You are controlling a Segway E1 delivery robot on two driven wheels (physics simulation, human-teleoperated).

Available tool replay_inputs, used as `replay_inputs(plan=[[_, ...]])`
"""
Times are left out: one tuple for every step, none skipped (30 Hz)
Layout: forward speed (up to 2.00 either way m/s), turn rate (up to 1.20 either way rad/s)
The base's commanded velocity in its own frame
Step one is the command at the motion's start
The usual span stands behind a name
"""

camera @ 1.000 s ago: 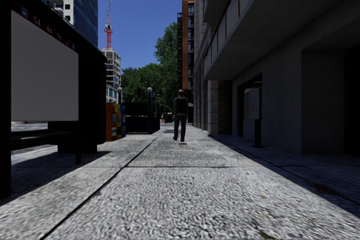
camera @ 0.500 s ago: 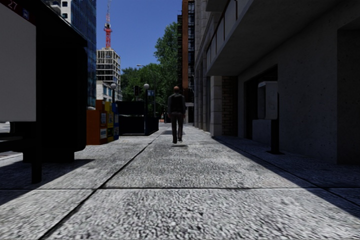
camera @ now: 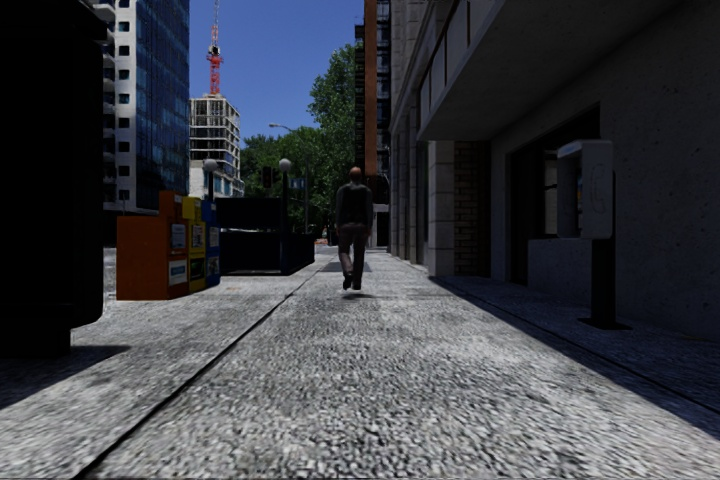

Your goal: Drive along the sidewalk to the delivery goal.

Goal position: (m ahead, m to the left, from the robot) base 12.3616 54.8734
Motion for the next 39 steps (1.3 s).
replay_inputs(plan=[[2.0,0.0],[2.0,0.0],[2.0,0.0],[2.0,0.0],[2.0,0.0],[2.0,0.0],[2.0,0.0],[2.0,0.0],[2.0,0.0],[2.0,0.0],[2.0,0.0],[2.0,0.0],[2.0,0.0],[2.0,0.0],[2.0,0.0],[2.0,0.0],[2.0,0.0],[2.0,0.0],[2.0,0.0],[2.0,0.0],[2.0,0.0],[2.0,0.0],[2.0,0.0],[2.0,0.0],[2.0,0.0],[2.0,0.0],[2.0,0.0],[2.0,0.0],[2.0,0.0],[2.0,0.0],[2.0,0.0],[2.0,0.0],[2.0,0.0],[2.0,0.0],[2.0,0.0],[2.0,0.0],[2.0,0.0],[2.0,0.0],[2.0,0.0]])
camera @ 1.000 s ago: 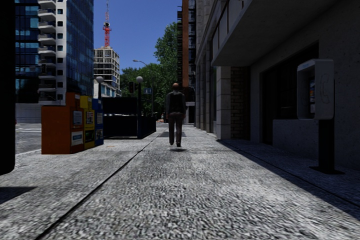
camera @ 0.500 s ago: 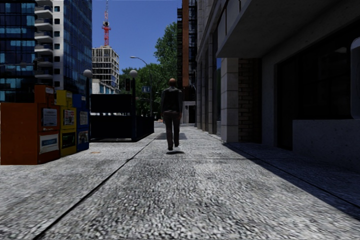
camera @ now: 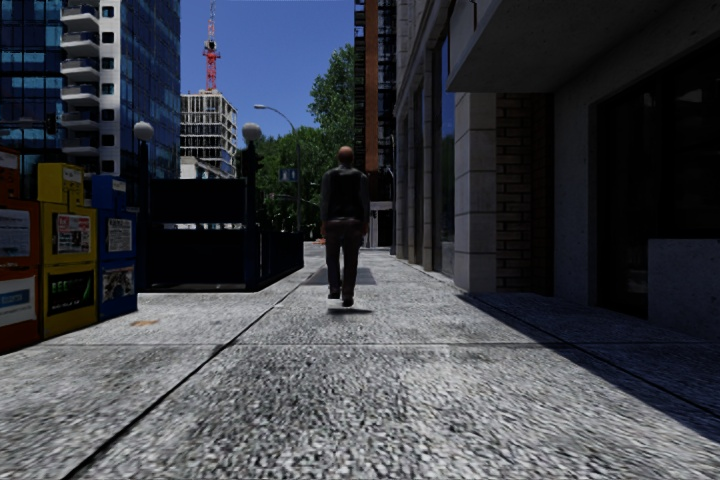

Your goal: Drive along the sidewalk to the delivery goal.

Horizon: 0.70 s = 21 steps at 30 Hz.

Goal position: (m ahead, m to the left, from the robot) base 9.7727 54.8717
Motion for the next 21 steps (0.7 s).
replay_inputs(plan=[[2.0,0.0],[2.0,0.0],[2.0,0.0],[2.0,0.0],[2.0,0.0],[2.0,0.0],[2.0,0.0],[2.0,0.0],[2.0,0.0],[2.0,0.0],[2.0,0.0],[2.0,0.0],[2.0,0.0],[2.0,0.0],[2.0,0.0],[2.0,0.0],[2.0,0.0],[2.0,0.0],[2.0,0.0],[2.0,0.0],[2.0,0.0]])
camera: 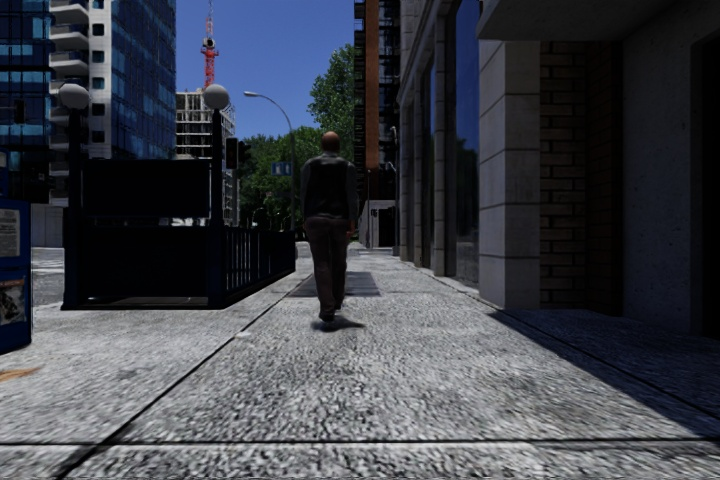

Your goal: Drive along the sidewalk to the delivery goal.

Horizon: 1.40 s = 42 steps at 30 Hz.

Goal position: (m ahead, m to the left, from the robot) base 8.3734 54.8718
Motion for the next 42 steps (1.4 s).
replay_inputs(plan=[[2.0,0.0],[2.0,0.0],[2.0,0.0],[2.0,0.0],[2.0,0.0],[2.0,-0.08],[2.0,-0.37],[2.0,-0.6],[2.0,-0.76],[2.0,-0.84],[2.0,-0.84],[2.0,-0.87],[2.0,-0.87],[2.0,-0.87],[2.0,-0.51],[2.0,-0.07],[2.0,-0.07],[2.0,-0.02],[2.0,-0.01],[2.0,0.0],[2.0,0.0],[2.0,0.0],[2.0,0.0],[2.0,0.0],[2.0,0.0],[2.0,0.0],[2.0,0.0],[2.0,0.0],[2.0,0.0],[2.0,0.0],[2.0,0.0],[2.0,0.0],[2.0,0.0],[2.0,0.0],[2.0,0.0],[2.0,-0.05],[2.0,-0.26],[2.0,-0.61],[2.0,-0.84],[2.0,-0.92],[2.0,-0.9],[2.0,-0.09]])
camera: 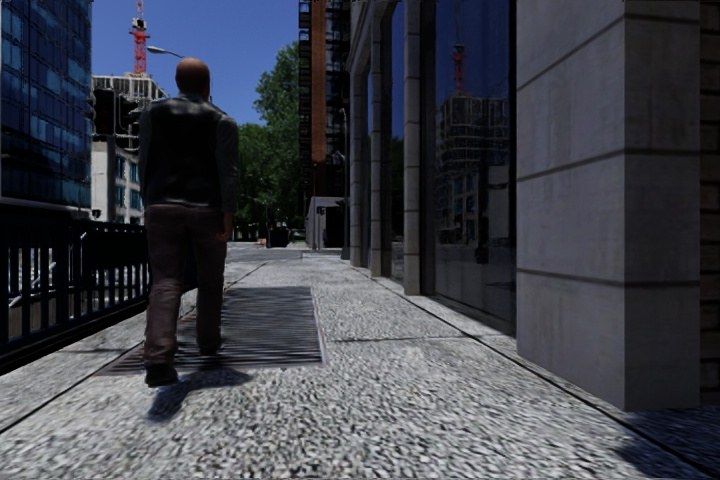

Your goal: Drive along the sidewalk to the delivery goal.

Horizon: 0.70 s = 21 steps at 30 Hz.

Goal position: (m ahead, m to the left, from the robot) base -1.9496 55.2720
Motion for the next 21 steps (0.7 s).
replay_inputs(plan=[[2.0,-0.02],[2.0,0.0],[2.0,0.0],[2.0,0.0],[2.0,0.0],[2.0,0.0],[2.0,0.0],[2.0,0.0],[2.0,0.0],[2.0,0.0],[2.0,0.0],[2.0,0.0],[2.0,0.0],[2.0,0.0],[2.0,0.0],[2.0,0.0],[2.0,0.0],[2.0,0.0],[2.0,0.0],[2.0,0.0],[2.0,0.0]])
